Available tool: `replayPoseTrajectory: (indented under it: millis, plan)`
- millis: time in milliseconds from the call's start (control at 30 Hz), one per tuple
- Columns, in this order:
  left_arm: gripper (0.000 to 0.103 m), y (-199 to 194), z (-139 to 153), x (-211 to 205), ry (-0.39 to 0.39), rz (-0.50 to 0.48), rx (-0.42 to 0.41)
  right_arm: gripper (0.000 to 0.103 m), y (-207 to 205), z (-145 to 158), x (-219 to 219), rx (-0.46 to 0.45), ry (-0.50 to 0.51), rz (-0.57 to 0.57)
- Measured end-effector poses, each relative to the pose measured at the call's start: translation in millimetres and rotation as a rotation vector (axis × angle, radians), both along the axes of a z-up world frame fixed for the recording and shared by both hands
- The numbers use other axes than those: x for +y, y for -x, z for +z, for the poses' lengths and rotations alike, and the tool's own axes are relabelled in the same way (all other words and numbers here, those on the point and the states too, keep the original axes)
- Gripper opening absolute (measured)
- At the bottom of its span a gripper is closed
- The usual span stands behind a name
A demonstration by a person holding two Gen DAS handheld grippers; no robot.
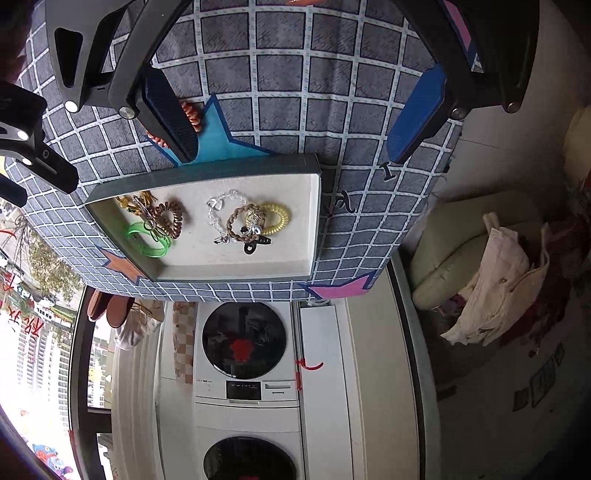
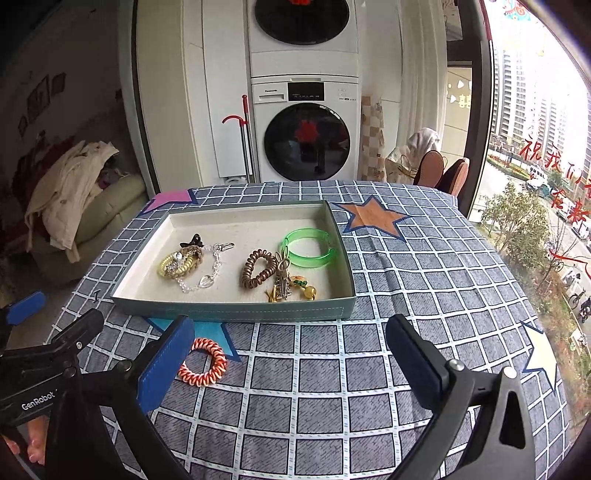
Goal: Organize jewelry
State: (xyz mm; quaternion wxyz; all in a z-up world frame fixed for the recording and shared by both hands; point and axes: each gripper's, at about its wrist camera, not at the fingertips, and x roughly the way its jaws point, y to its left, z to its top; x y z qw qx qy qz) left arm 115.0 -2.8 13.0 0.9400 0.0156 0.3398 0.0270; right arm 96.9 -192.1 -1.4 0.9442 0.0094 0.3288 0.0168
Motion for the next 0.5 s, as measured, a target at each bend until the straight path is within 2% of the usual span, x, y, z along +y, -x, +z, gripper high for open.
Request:
replayPoseTrajectory:
  millis: [167,500]
  plan:
    - [0.103,7.8,2.0,-3.5,-0.013,0.001,-0.009,0.103,6.6,3.3,1.1,-0.024,0.029,-0.017]
    - [0.103,16.5,7.0,-7.3,-0.015,0.003,-0.019,0.103,15.6,8.5,-1.0,-0.047,0.018,-0.028]
